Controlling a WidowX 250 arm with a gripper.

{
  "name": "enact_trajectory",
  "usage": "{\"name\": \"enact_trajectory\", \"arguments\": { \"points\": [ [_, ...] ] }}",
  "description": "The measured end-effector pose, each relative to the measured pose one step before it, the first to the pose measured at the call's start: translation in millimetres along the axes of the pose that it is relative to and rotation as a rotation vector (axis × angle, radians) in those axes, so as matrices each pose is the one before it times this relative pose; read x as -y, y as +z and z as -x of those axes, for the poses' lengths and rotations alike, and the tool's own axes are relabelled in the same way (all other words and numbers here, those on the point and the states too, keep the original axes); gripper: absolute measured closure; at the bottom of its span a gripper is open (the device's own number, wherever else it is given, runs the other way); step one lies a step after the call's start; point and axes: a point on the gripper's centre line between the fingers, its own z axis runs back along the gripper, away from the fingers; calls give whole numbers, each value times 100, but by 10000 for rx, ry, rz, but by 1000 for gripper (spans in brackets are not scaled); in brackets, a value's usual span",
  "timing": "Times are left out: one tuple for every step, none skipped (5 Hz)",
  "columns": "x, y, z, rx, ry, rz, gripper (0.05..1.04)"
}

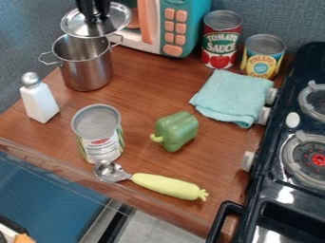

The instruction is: Put the lid on the pot

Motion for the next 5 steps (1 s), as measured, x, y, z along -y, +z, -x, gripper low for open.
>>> {"name": "enact_trajectory", "arguments": {
  "points": [
    [-760, -1063, -827, -15, 394, -245, 806],
    [-650, -1631, -751, -62, 293, -413, 806],
    [-178, -1235, -1367, 135, 260, -207, 806],
    [384, -1275, -963, 12, 200, -159, 806],
    [806, -842, -1075, 14, 217, -59, 806]
  ]
}}
